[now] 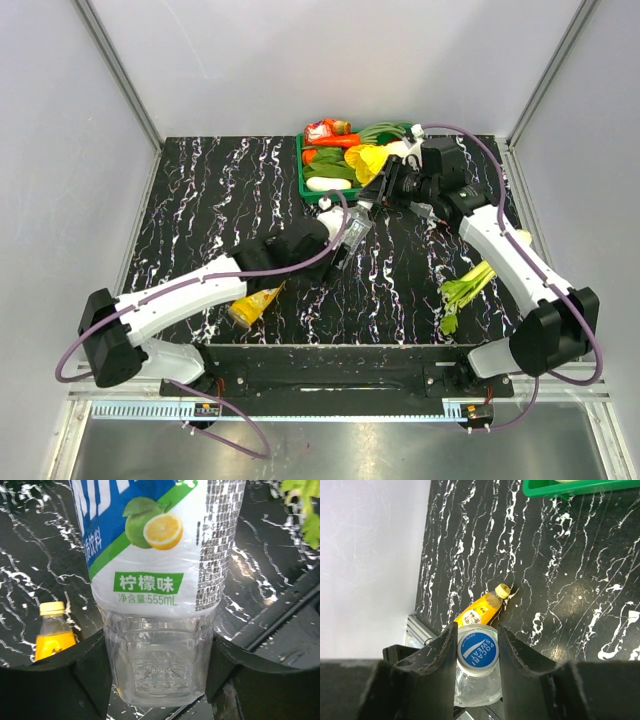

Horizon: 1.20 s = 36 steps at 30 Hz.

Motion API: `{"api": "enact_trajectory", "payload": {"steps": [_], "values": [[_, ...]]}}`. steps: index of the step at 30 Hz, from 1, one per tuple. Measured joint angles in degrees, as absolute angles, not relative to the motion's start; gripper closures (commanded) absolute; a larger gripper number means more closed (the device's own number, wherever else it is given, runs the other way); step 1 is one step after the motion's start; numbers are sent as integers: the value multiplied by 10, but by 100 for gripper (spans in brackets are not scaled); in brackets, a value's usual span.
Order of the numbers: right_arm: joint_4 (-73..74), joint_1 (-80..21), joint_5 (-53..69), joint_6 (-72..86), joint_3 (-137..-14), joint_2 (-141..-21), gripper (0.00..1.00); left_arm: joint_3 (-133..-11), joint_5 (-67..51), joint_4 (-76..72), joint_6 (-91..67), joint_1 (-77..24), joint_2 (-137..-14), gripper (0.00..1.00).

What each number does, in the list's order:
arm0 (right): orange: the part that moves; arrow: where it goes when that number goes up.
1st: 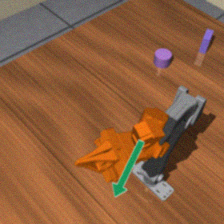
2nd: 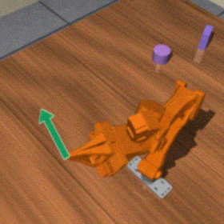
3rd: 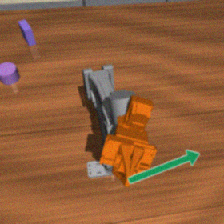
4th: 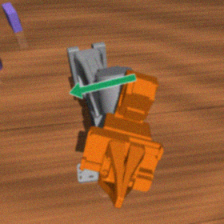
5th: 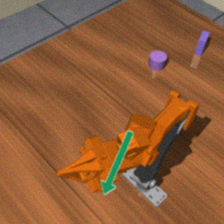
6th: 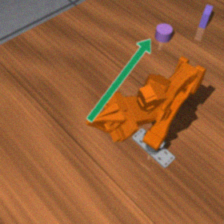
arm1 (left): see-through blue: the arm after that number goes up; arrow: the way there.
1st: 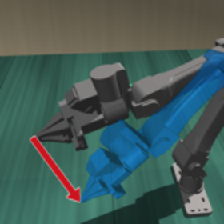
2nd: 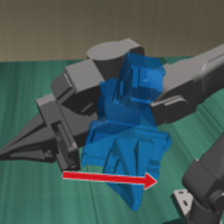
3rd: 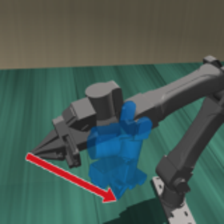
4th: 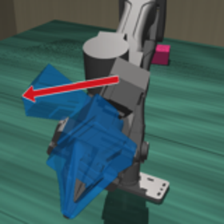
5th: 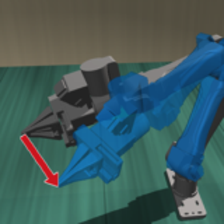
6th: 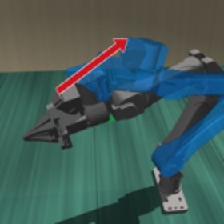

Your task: Unscrew the bottle caps

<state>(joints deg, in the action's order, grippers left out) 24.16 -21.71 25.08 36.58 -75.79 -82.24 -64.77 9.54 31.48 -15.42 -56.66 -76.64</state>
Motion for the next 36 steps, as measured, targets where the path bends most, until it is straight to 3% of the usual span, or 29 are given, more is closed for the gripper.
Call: {"api": "enact_trajectory", "payload": {"steps": [18,36], "values": [[131,-216,341,338,-704,-692,100,-524,-200,111,-200,-500,-645,71],[8,-216,460,297,-678,-560,100,-489,-474,-131,-315,-495,-642,71]]}}
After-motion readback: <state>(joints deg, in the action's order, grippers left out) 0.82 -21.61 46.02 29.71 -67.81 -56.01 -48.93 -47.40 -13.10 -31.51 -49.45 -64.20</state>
